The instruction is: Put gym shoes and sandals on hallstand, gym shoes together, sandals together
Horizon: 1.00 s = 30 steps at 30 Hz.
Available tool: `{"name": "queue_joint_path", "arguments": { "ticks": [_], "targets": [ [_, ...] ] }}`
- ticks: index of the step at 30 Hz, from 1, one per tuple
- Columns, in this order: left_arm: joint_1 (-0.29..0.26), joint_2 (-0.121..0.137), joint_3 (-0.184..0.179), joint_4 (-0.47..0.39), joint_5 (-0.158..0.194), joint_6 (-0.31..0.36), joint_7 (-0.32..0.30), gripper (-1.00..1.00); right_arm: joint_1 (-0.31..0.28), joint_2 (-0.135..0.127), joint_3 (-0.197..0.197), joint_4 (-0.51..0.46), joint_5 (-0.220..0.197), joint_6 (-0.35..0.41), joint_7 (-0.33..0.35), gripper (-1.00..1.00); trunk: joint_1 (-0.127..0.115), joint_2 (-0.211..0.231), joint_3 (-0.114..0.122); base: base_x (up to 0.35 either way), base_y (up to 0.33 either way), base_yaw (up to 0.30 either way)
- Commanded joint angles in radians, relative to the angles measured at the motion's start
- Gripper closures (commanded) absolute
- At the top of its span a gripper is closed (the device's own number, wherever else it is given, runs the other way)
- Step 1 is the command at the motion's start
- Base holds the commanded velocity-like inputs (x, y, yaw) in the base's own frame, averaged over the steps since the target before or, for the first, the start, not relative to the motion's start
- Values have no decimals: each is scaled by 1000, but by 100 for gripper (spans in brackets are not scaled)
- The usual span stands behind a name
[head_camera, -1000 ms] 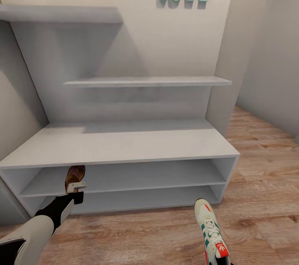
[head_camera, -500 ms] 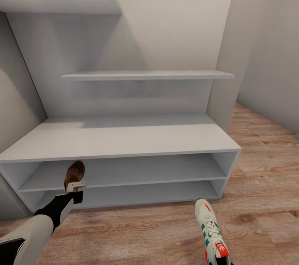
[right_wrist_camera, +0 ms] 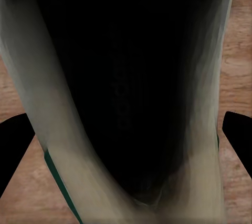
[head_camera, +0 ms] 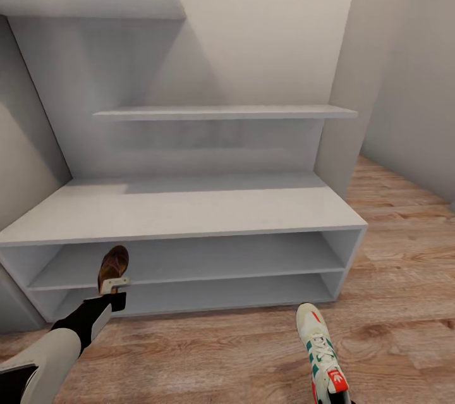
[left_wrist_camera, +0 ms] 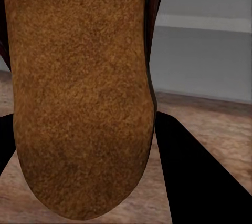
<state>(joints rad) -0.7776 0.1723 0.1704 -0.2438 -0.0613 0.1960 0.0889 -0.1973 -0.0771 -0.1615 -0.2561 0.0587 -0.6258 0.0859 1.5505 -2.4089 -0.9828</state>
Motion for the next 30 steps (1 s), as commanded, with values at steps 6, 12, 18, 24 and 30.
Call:
{"name": "queue_joint_path", "arguments": {
  "ticks": [6, 12, 18, 24, 30],
  "targets": [
    [0, 0, 5, -2, -9, 6, 0, 100, -1, 0, -8, 1, 6, -3, 8, 100, 0, 0, -1, 139, 18, 0],
    [0, 1, 4, -2, -9, 6, 0, 100, -1, 0, -8, 1, 6, -3, 8, 100, 0, 0, -1, 149, 40, 0],
    [0, 1, 5, -2, -9, 6, 0, 100, -1, 0, -7, 1, 6, -3, 8, 100, 0, 0, -1, 47, 7, 0],
    [0, 1, 6, -3, -9, 6, 1, 100, -1, 0, -7, 2, 6, -3, 8, 100, 0, 0, -1, 147, 76, 0],
    [0, 3, 6, -3, -9, 6, 4, 100, -1, 0, -7, 1, 6, -3, 8, 100, 0, 0, -1, 35, 21, 0]
  ]
}}
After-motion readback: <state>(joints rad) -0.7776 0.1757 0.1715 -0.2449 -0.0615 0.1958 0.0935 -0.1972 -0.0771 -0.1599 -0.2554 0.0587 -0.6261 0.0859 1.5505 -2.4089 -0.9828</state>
